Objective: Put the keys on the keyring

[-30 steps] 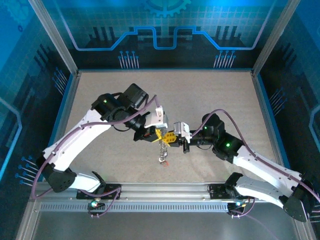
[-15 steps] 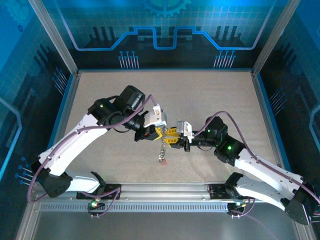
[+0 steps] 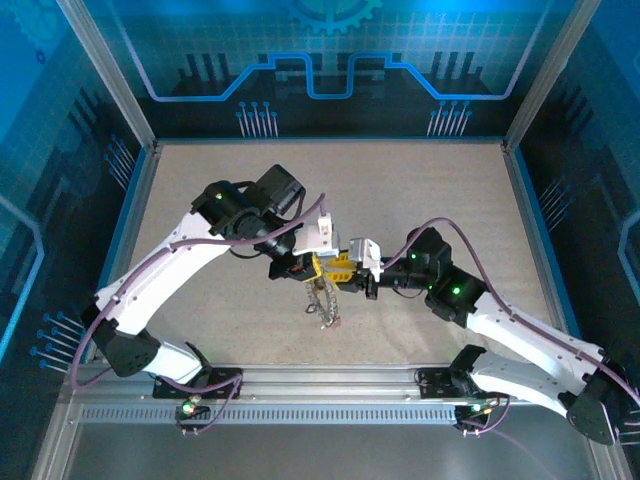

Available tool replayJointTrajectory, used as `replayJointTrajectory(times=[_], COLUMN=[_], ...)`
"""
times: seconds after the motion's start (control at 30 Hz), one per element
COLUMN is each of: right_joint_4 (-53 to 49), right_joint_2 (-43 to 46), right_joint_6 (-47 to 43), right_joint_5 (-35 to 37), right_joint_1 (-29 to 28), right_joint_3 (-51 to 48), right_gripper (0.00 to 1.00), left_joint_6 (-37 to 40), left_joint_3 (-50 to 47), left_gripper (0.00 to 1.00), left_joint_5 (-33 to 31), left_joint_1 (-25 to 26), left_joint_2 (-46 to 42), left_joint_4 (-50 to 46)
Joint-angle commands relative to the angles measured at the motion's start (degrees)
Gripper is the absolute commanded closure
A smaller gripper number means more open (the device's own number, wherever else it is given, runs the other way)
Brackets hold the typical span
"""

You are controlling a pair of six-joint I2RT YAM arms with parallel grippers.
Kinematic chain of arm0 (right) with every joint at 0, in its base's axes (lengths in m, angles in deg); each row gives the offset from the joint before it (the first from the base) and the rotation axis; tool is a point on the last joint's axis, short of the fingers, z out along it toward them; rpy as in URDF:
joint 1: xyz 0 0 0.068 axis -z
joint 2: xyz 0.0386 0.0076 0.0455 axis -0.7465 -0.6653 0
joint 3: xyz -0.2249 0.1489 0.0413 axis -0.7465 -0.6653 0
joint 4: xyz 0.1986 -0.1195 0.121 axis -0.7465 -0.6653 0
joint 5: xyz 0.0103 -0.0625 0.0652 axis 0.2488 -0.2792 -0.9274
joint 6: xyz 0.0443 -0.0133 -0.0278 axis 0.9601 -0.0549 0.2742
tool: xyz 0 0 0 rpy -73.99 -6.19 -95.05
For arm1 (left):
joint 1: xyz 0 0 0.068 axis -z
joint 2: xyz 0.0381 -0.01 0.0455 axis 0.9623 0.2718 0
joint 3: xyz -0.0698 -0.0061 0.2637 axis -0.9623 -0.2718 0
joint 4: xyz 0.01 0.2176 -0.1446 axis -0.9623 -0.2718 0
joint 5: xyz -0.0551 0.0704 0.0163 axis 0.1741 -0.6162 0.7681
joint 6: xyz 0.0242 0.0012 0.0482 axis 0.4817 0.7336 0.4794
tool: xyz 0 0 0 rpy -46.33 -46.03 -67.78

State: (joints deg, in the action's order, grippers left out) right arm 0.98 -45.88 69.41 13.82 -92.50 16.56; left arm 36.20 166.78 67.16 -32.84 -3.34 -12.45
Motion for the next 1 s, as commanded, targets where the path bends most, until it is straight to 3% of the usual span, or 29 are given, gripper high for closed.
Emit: replayJointTrajectory(times=[0.0, 0.3, 0.47, 0.5, 0.67, 0.97], right_joint_4=[-0.6, -0.9, -2.2, -2.0, 3.9, 14.2], right_joint_2=[-0.9, -3.3, -4.7, -4.9, -3.9, -2.8], right_joint_6=[0.0, 1.3, 1.2, 1.3, 4.7, 9.3], right_joint_5=[-0.9, -1.7, -3.8, -4.2, -3.2, -1.4], right_joint_1=[-0.2, -0.8, -0.8, -0.8, -0.9, -1.0], right_joint_3=[1.9, 2.9, 4.5, 4.7, 3.3, -0.1], right_gripper=[0.8, 0.8, 1.0, 1.0, 1.0, 1.0], left_joint_6=[1.1, 0.4, 0.5, 0.2, -1.6, -9.2], left_joint_3=[2.8, 2.9, 1.7, 1.3, -6.3, -21.3], left_gripper=[1.0, 1.0, 1.0, 0.99, 0.79, 0.63], left_joint_5=[0.0, -0.1, 0.1, 0.1, -0.3, -0.6], left_joint_1=[0.5, 0.5, 0.5, 0.5, -0.2, -2.1], left_joint_2=[0.3, -0.4, -1.6, -2.1, -7.8, -19.1], left_joint_4=[-1.8, -0.6, 0.9, 1.5, 8.0, 26.3])
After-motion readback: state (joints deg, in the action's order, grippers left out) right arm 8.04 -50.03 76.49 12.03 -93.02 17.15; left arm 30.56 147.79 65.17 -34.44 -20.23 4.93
